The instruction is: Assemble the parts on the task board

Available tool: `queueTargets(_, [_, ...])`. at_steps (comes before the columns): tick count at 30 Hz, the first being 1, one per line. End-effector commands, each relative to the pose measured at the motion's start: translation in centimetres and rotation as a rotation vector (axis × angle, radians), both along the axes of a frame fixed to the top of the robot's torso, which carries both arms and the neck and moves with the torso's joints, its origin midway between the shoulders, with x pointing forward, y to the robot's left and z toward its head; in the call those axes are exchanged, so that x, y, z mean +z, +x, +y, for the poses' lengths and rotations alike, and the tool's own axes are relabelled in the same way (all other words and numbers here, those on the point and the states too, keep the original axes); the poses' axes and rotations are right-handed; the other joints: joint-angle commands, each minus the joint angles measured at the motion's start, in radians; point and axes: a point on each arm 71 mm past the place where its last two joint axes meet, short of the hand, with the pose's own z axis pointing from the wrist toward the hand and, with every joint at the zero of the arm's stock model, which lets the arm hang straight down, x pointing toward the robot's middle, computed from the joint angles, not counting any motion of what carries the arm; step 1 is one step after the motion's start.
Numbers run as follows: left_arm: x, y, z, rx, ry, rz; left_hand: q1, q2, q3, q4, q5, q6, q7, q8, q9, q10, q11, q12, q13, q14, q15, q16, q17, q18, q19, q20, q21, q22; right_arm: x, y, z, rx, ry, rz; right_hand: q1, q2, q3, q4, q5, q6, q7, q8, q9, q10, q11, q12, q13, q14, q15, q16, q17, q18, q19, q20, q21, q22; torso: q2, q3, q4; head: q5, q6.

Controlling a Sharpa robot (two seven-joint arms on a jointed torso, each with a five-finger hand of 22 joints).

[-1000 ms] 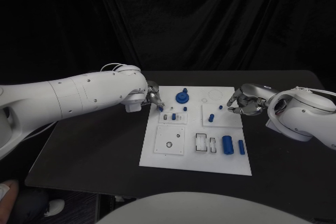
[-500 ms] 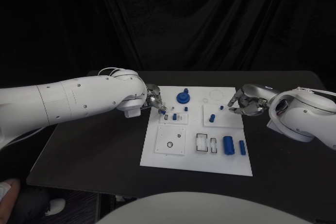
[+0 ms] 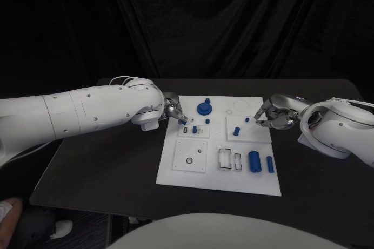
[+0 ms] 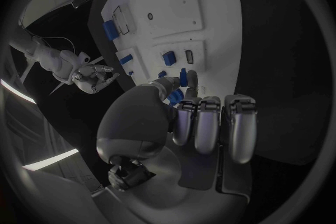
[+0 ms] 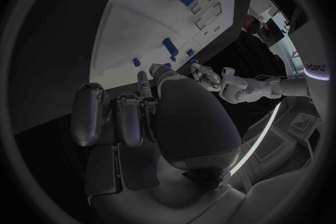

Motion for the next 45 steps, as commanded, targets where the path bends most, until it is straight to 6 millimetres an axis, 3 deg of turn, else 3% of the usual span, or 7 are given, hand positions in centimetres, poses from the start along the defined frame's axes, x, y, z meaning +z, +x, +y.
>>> queueTargets(1, [-0.2, -0.2, -0.3, -0.008, -0.033, -0.023, 0.0, -0.002, 0.003, 0.0, 0.0, -0.004, -0.001, -0.004, 0.001, 0.106, -0.004, 0.003, 0.263, 0.106, -0.006, 0.003, 0.263, -0.006, 0.105, -0.008, -0.003, 0.263, -0.2, -0.1, -0.1, -0.014, -0.008, 0.009, 0.008, 0.002, 0.005, -0.001, 0.004, 0.004, -0.002, 0.0, -0.001, 0.03, 0.006, -0.006, 0.164, 0.071, 0.006, -0.003, 0.107, 0.017, -0.003, 0.006, -0.005, 0.168, 0.0, 0.0004, 0.0001, -0.001, 0.0])
queueTargets(16, [-1.8, -1.3, 0.1, -0.002, -0.026, 0.019, -0.005, -0.001, 0.006, 0.002, -0.002, -0.004, 0.0, -0.003, 0.003, 0.106, -0.004, 0.003, 0.263, 0.106, -0.006, 0.003, 0.263, -0.006, 0.105, -0.007, -0.003, 0.263, -0.2, -0.1, -0.2, -0.016, -0.01, 0.01, 0.008, 0.002, 0.005, -0.001, 0.004, 0.004, -0.002, 0.0, -0.001, 0.03, 0.006, -0.006, 0.164, 0.071, 0.006, -0.003, 0.107, 0.017, -0.003, 0.006, -0.005, 0.168, 0.001, 0.0002, -0.0012, 0.001, 0.0])
queueTargets(45, [-2.5, -1.4, 0.3, 0.017, -0.037, 0.011, -0.013, 0.001, 0.012, 0.007, -0.006, -0.007, 0.002, -0.004, 0.005, 0.106, -0.002, 0.003, 0.263, 0.106, -0.005, 0.003, 0.263, -0.006, 0.105, -0.007, -0.003, 0.263, -0.3, -0.1, -0.3, -0.022, -0.011, 0.022, 0.008, 0.001, 0.007, -0.001, 0.005, 0.004, -0.002, 0.001, -0.002, 0.03, 0.006, -0.006, 0.164, 0.071, 0.006, -0.004, 0.106, 0.017, -0.003, 0.006, -0.007, 0.168, 0.001, 0.001, -0.0007, 0.004, 0.0])
